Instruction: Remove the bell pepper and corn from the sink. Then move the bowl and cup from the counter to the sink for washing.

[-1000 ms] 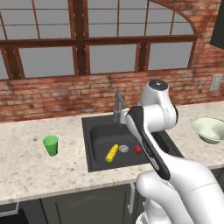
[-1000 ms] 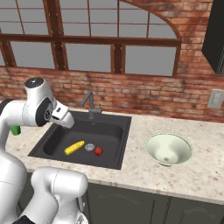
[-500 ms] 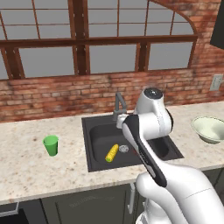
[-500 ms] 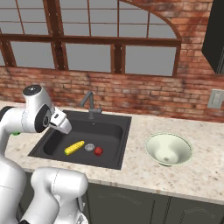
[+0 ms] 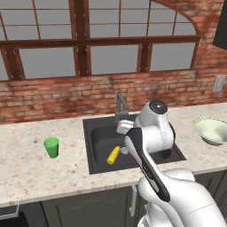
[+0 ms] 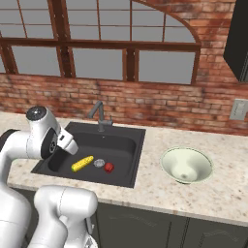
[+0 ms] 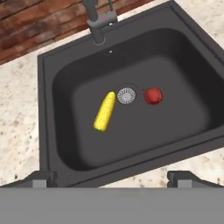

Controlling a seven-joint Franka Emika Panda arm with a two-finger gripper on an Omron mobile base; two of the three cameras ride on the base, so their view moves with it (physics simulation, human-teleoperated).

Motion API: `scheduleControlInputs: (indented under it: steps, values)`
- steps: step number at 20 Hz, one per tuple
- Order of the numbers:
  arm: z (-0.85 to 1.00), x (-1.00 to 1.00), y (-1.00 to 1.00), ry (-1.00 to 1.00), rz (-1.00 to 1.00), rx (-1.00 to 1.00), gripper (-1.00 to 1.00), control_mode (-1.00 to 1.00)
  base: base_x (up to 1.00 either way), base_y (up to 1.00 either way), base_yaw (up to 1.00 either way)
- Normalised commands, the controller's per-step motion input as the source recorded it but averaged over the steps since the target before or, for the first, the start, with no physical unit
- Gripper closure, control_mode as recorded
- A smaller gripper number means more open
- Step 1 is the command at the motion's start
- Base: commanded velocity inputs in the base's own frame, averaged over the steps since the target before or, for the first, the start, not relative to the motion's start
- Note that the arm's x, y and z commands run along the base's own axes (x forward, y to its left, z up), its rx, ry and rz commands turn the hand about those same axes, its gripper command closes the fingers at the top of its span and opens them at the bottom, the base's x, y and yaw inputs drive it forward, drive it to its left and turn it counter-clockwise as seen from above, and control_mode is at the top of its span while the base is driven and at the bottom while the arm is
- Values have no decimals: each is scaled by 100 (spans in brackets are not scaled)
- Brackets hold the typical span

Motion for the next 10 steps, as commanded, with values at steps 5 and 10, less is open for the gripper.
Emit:
scheduleControlInputs:
  steps: [5, 10]
  values:
    - [-23, 5, 3, -8, -4, 3, -100, -100, 0, 0, 0]
    - [-19, 10, 0, 0, -1, 2, -100, -100, 0, 0, 0]
